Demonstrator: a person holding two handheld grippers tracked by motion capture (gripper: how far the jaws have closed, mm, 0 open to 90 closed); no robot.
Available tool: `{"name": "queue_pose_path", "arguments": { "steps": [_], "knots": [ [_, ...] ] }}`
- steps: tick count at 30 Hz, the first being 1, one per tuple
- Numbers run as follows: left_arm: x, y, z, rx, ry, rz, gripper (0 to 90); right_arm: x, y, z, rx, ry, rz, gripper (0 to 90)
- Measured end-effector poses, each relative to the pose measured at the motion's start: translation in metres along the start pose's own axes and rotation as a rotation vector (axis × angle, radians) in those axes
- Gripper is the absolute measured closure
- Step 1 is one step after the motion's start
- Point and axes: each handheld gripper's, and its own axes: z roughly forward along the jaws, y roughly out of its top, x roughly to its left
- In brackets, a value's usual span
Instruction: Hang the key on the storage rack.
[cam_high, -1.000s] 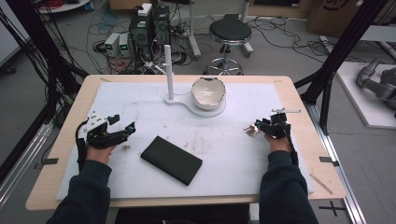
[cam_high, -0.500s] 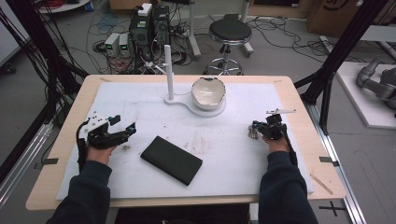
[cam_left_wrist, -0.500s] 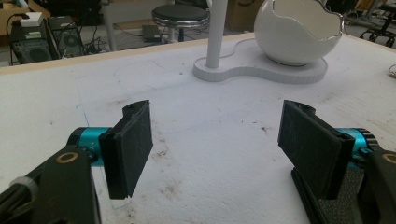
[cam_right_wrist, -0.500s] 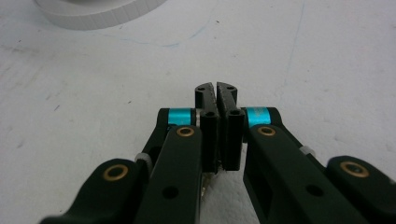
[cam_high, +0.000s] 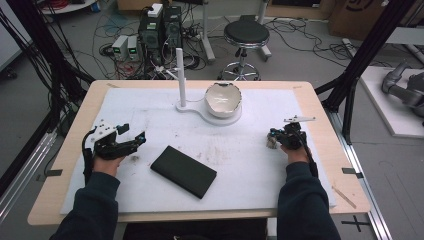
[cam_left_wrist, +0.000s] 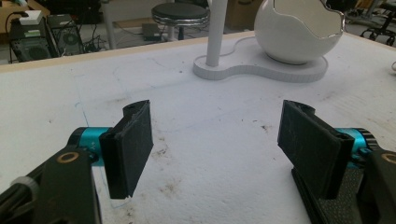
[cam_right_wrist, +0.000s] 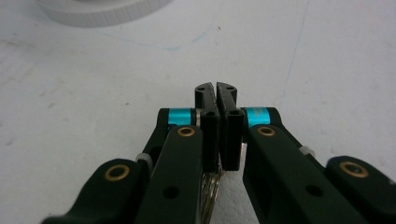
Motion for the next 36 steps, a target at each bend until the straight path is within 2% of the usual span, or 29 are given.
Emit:
{"name": "queue_pose_path", "arguments": {
  "steps": [1, 4, 7, 9, 10, 11, 13, 14, 17, 18, 19, 20, 22, 23, 24, 25, 26, 27, 28, 29, 31, 32, 35, 36],
  "knots": [
    [0.000, 0.000, 0.000, 0.001, -0.001, 0.000, 26.4, 0.001, 0.001, -0.005, -0.034, 0.006, -0.002, 89.5],
    [0.000, 0.000, 0.000, 0.000, -0.001, 0.001, 26.5, 0.001, 0.003, -0.010, -0.063, 0.015, 0.003, 89.6],
    [-0.001, 0.000, 0.000, 0.002, -0.002, 0.001, 26.7, 0.009, 0.012, -0.019, -0.116, 0.065, -0.011, 89.7],
    [-0.001, 0.000, 0.001, 0.001, -0.003, 0.001, 26.9, 0.012, 0.016, -0.022, -0.123, 0.075, -0.023, 89.8],
    [-0.001, 0.000, 0.001, 0.001, -0.003, 0.004, 26.9, 0.017, 0.021, -0.024, -0.134, 0.087, -0.036, 89.7],
    [-0.001, 0.000, 0.001, 0.001, -0.003, 0.004, 27.0, 0.026, 0.033, -0.028, -0.167, 0.111, -0.066, 89.8],
    [-0.001, 0.000, 0.000, 0.000, -0.001, 0.002, 27.0, 0.031, 0.040, -0.030, -0.187, 0.125, -0.080, 89.8],
    [-0.001, 0.000, 0.000, 0.000, -0.002, 0.003, 27.1, 0.043, 0.053, -0.031, -0.208, 0.162, -0.108, 89.8],
    [-0.001, 0.000, -0.001, 0.002, -0.005, 0.004, 27.1, 0.060, 0.073, -0.030, -0.229, 0.209, -0.147, 89.7],
    [-0.001, 0.000, -0.001, 0.001, -0.006, 0.004, 27.1, 0.060, 0.073, -0.030, -0.229, 0.209, -0.147, 89.7],
    [-0.001, 0.000, 0.000, 0.001, -0.007, 0.002, 27.1, 0.066, 0.079, -0.028, -0.234, 0.226, -0.156, 89.8],
    [-0.001, 0.000, -0.001, 0.001, -0.007, 0.004, 27.1, 0.076, 0.093, -0.025, -0.258, 0.263, -0.164, 89.8],
    [-0.001, 0.000, -0.001, 0.000, -0.009, 0.001, 27.1, 0.081, 0.100, -0.024, -0.260, 0.277, -0.172, 89.8],
    [-0.001, 0.000, -0.001, 0.000, -0.008, 0.001, 27.1, 0.093, 0.114, -0.020, -0.271, 0.297, -0.193, 89.8],
    [-0.001, 0.000, -0.001, 0.000, -0.009, 0.001, 27.1, 0.093, 0.114, -0.020, -0.271, 0.297, -0.193, 89.8],
    [-0.001, 0.000, -0.001, -0.001, -0.009, 0.000, 27.1, 0.098, 0.122, -0.018, -0.275, 0.308, -0.205, 89.8],
    [0.000, 0.000, -0.001, -0.002, -0.009, -0.001, 27.1, 0.110, 0.136, -0.013, -0.277, 0.322, -0.234, 89.8],
    [0.000, -0.001, -0.001, -0.002, -0.009, 0.000, 27.1, 0.110, 0.136, -0.013, -0.277, 0.322, -0.234, 89.8],
    [0.000, -0.001, -0.001, -0.002, -0.010, 0.000, 27.1, 0.120, 0.149, -0.007, -0.275, 0.329, -0.265, 89.8],
    [0.000, -0.001, -0.001, -0.003, -0.011, 0.000, 27.1, 0.120, 0.149, -0.007, -0.275, 0.329, -0.265, 89.8],
    [0.000, -0.001, -0.002, -0.003, -0.009, -0.001, 27.4, 0.130, 0.160, 0.001, -0.272, 0.343, -0.281, 89.7],
    [0.001, -0.001, -0.002, -0.002, -0.011, -0.002, 27.5, 0.140, 0.169, 0.008, -0.285, 0.355, -0.304, 89.7],
    [0.003, -0.002, -0.003, -0.002, -0.010, -0.007, 27.7, 0.153, 0.182, 0.019, -0.282, 0.375, -0.318, 89.7],
    [0.003, -0.003, -0.003, -0.004, -0.008, -0.011, 27.7, 0.153, 0.182, 0.019, -0.282, 0.375, -0.318, 89.7]
  ]
}}
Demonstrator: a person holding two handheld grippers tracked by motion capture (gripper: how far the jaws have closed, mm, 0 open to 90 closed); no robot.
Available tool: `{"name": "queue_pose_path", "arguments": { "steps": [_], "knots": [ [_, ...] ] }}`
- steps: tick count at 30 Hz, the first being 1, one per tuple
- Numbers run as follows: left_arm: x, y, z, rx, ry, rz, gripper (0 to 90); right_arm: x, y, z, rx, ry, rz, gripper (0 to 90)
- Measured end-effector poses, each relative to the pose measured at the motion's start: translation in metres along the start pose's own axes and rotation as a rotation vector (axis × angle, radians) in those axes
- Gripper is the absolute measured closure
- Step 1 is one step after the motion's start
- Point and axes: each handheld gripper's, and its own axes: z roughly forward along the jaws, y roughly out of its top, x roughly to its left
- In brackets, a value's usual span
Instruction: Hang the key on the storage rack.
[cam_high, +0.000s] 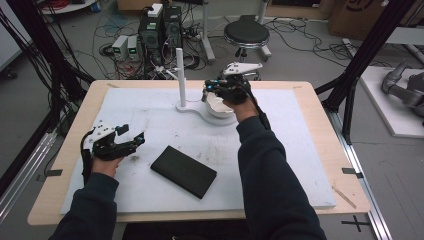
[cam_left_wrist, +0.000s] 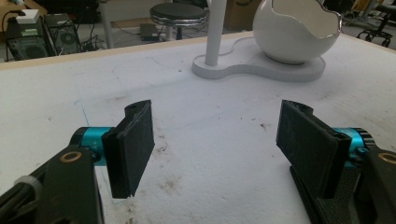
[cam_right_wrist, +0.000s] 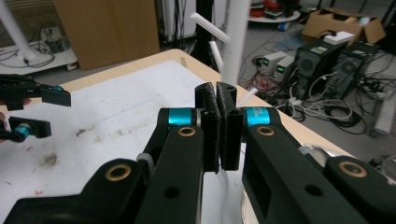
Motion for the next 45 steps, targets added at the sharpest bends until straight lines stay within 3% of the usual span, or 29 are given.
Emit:
{"name": "queue_pose_path", "arguments": {
  "steps": [7, 18, 31, 32, 38, 41, 42, 45],
  "knots": [
    [0.002, -0.001, -0.002, 0.000, 0.004, -0.002, 27.7, 0.005, 0.023, 0.037, -0.013, 0.044, -0.009, 89.7],
    [0.003, -0.001, -0.003, -0.001, 0.005, -0.002, 27.7, 0.012, 0.053, 0.064, -0.026, 0.082, -0.018, 89.7],
    [0.005, -0.001, -0.004, -0.006, 0.005, -0.006, 27.8, 0.003, 0.055, 0.086, 0.029, 0.016, 0.035, 89.6],
    [0.005, -0.001, -0.004, -0.006, 0.006, -0.007, 27.8, 0.002, 0.054, 0.087, 0.038, -0.013, 0.043, 88.4],
    [0.005, -0.002, -0.004, -0.005, 0.003, -0.007, 27.8, -0.006, 0.050, 0.071, 0.007, -0.056, 0.079, 76.0],
    [0.004, -0.002, -0.004, -0.005, 0.002, -0.009, 27.8, -0.012, 0.041, 0.039, 0.014, -0.113, 0.066, 54.0],
    [0.004, -0.001, -0.004, -0.004, 0.001, -0.008, 27.8, -0.012, 0.041, 0.039, 0.014, -0.113, 0.066, 54.0],
    [0.004, -0.002, -0.004, 0.001, 0.000, -0.009, 27.8, -0.015, 0.023, 0.007, 0.018, -0.176, 0.032, 42.8]
  ]
}}
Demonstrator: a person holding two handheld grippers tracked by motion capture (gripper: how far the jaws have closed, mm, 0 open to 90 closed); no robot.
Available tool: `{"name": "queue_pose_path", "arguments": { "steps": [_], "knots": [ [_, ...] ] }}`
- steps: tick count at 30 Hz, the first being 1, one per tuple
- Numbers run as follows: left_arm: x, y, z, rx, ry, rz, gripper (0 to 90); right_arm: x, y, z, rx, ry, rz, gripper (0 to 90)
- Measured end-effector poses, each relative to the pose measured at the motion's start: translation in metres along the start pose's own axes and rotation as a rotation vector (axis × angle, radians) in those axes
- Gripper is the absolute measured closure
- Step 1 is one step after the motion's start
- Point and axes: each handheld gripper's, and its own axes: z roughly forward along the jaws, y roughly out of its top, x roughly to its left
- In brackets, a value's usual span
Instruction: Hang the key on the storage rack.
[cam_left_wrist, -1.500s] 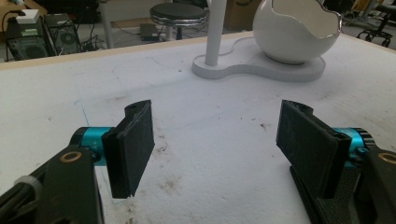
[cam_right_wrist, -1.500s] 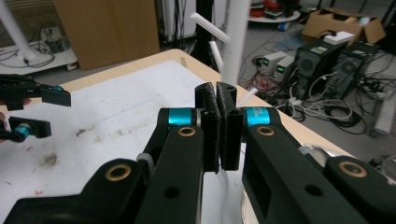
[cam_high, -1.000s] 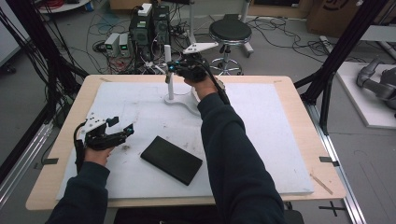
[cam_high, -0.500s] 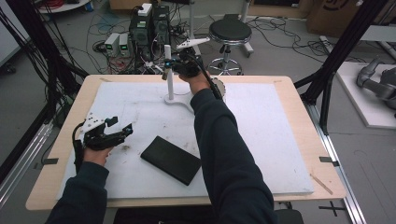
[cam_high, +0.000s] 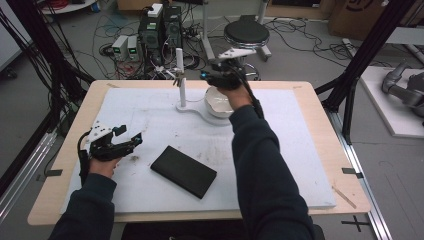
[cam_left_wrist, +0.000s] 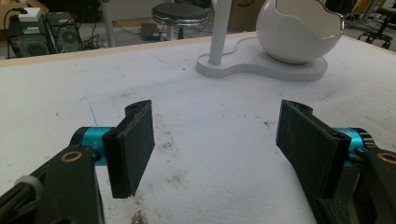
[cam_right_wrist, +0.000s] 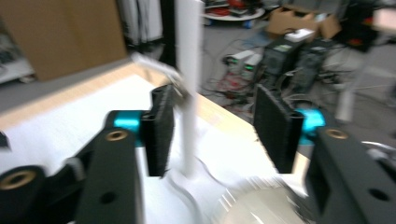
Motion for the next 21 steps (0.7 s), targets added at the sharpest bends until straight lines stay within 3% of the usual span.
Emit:
{"name": "queue_pose_path", "arguments": {
  "steps": [3, 5, 6, 7, 10, 13, 14, 16, 17, 18, 21],
  "knots": [
    [-0.001, 0.000, 0.000, 0.001, -0.008, 0.000, 27.7, -0.011, -0.023, -0.027, 0.077, -0.054, -0.027, 35.0],
    [-0.001, 0.000, 0.001, 0.000, -0.018, 0.000, 27.3, -0.017, -0.042, -0.045, 0.099, -0.083, -0.044, 33.7],
    [-0.002, 0.000, 0.001, -0.002, -0.020, -0.001, 27.2, -0.021, -0.058, -0.060, 0.121, -0.111, -0.053, 31.7],
    [-0.002, 0.000, 0.002, -0.001, -0.021, -0.001, 27.2, -0.021, -0.058, -0.060, 0.121, -0.111, -0.053, 29.5],
    [-0.002, 0.000, 0.002, -0.004, -0.019, -0.002, 27.2, -0.027, -0.085, -0.081, 0.191, -0.152, -0.042, 25.6],
    [-0.001, 0.000, 0.002, -0.003, -0.019, -0.007, 27.2, -0.031, -0.110, -0.099, 0.182, -0.175, -0.015, 24.3],
    [-0.001, 0.000, 0.002, -0.001, -0.021, -0.011, 27.2, -0.032, -0.127, -0.111, 0.173, -0.193, 0.011, 22.2],
    [0.000, 0.000, 0.002, -0.003, -0.022, -0.017, 27.2, -0.032, -0.135, -0.116, 0.166, -0.202, 0.024, 21.9],
    [-0.001, 0.000, 0.002, -0.006, -0.023, -0.017, 27.2, -0.033, -0.152, -0.125, 0.162, -0.206, 0.044, 21.9],
    [0.000, 0.000, 0.002, -0.003, -0.024, -0.014, 27.2, -0.033, -0.152, -0.125, 0.162, -0.206, 0.044, 21.9],
    [-0.001, 0.000, 0.002, 0.003, -0.026, -0.013, 27.2, -0.033, -0.174, -0.133, 0.178, -0.214, 0.045, 21.5]
  ]
}}
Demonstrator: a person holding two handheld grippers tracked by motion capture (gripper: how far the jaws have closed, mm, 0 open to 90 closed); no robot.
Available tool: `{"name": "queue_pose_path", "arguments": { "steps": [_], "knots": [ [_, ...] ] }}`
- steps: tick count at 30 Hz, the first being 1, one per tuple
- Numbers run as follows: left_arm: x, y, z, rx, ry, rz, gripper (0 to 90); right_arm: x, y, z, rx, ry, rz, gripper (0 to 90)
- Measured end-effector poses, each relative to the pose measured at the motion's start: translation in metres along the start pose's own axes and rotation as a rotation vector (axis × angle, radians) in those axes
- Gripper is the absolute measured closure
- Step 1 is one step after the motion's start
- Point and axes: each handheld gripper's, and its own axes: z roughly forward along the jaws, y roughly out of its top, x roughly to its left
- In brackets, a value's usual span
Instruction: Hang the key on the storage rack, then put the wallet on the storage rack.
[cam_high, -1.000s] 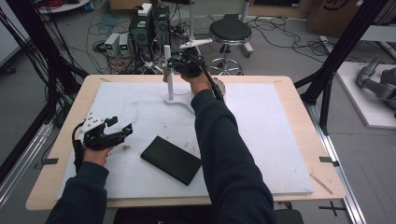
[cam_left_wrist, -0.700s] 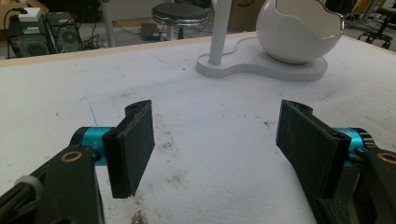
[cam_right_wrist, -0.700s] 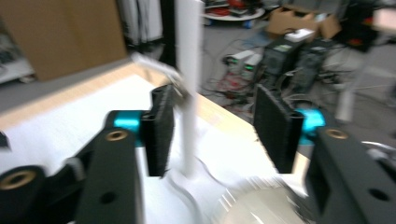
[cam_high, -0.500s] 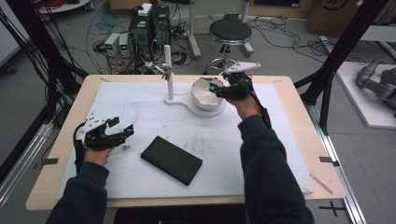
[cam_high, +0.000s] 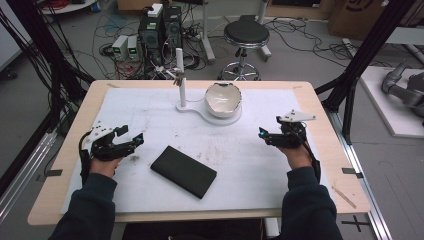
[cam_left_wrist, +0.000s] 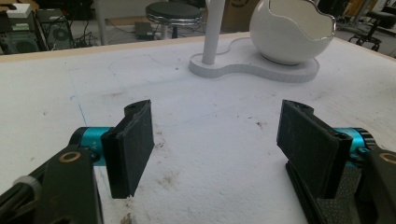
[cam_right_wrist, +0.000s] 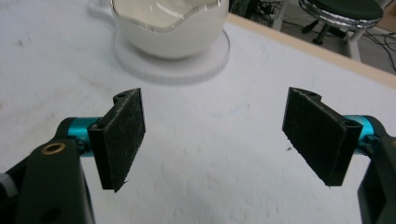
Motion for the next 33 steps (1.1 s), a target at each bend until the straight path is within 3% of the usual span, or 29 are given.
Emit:
{"name": "queue_pose_path", "arguments": {
  "steps": [5, 8, 12, 13, 21, 25, 30, 33],
  "knots": [
    [-0.004, -0.001, 0.003, 0.015, -0.003, 0.015, 27.2, -0.004, -0.023, 0.003, 0.040, -0.018, 0.031, 21.5],
    [-0.006, -0.001, 0.003, 0.020, 0.000, 0.028, 27.2, -0.002, -0.028, 0.002, 0.040, -0.017, 0.024, 21.5],
    [-0.008, 0.000, 0.004, 0.019, -0.006, 0.030, 27.3, 0.000, -0.028, -0.001, 0.031, -0.015, 0.011, 21.5],
    [-0.008, 0.000, 0.005, 0.016, -0.008, 0.025, 27.4, 0.000, -0.028, -0.004, 0.009, -0.021, 0.016, 21.5],
    [-0.006, 0.000, 0.006, 0.010, -0.025, 0.008, 27.5, 0.000, -0.028, -0.007, -0.013, -0.023, 0.038, 21.2],
    [-0.009, -0.001, 0.008, 0.017, -0.072, 0.014, 33.4, 0.001, -0.029, -0.005, -0.010, -0.015, 0.040, 21.2],
    [-0.017, -0.003, 0.013, 0.064, -0.131, 0.048, 34.2, 0.004, -0.028, -0.005, -0.028, -0.005, 0.020, 21.2],
    [-0.021, -0.003, 0.012, 0.084, -0.155, 0.047, 33.6, 0.006, -0.027, -0.005, -0.039, 0.005, -0.001, 21.2]
  ]
}}
